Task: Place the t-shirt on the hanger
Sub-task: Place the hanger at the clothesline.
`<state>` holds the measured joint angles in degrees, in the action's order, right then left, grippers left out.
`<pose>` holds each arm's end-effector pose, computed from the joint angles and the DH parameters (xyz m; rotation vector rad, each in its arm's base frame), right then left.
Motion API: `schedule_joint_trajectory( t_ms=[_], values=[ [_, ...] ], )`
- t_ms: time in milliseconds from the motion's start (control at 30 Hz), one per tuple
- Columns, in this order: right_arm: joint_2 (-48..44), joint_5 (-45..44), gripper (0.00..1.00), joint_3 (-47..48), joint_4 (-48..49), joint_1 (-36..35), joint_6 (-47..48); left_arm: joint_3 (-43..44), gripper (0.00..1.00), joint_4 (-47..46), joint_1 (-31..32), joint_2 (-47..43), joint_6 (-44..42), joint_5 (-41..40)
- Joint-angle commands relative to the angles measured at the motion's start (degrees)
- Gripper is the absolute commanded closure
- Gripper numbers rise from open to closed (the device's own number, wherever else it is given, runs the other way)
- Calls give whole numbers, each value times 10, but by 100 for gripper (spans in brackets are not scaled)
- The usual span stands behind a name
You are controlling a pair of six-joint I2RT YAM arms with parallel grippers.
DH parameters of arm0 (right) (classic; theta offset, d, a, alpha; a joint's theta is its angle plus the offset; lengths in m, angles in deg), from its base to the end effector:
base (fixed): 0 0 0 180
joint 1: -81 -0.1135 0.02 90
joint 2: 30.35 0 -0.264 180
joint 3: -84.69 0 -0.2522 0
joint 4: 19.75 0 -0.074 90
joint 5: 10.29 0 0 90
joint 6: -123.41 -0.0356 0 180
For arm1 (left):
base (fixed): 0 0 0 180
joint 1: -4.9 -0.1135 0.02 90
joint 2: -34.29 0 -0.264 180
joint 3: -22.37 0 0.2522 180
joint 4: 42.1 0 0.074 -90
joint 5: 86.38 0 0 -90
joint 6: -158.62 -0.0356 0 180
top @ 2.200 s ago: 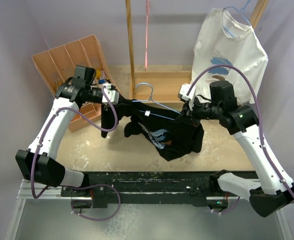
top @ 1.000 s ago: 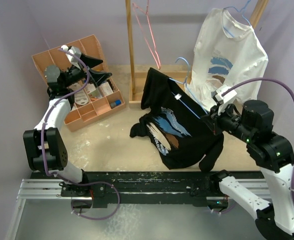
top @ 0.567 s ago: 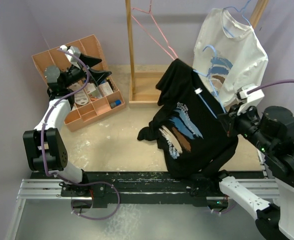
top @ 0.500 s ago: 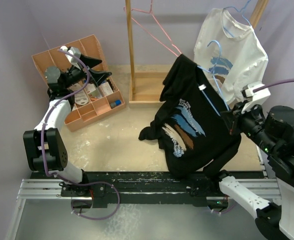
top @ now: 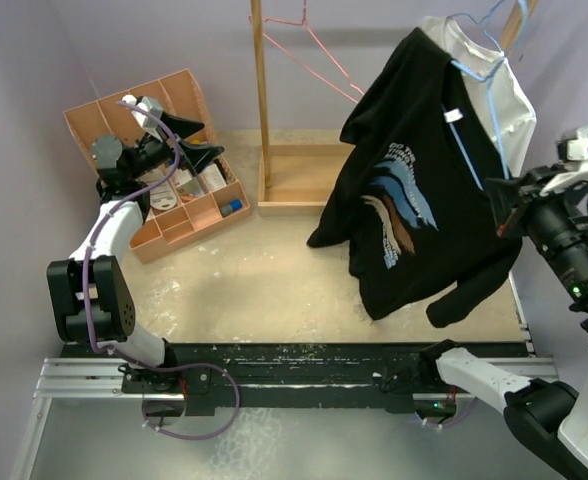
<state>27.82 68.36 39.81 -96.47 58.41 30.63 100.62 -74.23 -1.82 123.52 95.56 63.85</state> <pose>0.0457 0.0114 0.5839 -0.1152 1.5659 0.1930 0.3508 0.0102 0.3625 0.5777 1.3342 -0.9180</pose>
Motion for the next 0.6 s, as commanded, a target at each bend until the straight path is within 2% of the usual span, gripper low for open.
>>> schedule_joint_trajectory(
  t_ms=[0, 333, 567],
  values=[
    [-11, -73, 100, 55, 35, 1, 14, -8, 0, -27, -1, -11, -2, -1],
    [-27, -172, 100, 54, 7, 1, 9, -12, 0, -31, 0, -9, 2, 0],
    [31, -101, 100, 16, -8, 1, 9, -16, 0, -32, 1, -5, 1, 1]
  ],
)
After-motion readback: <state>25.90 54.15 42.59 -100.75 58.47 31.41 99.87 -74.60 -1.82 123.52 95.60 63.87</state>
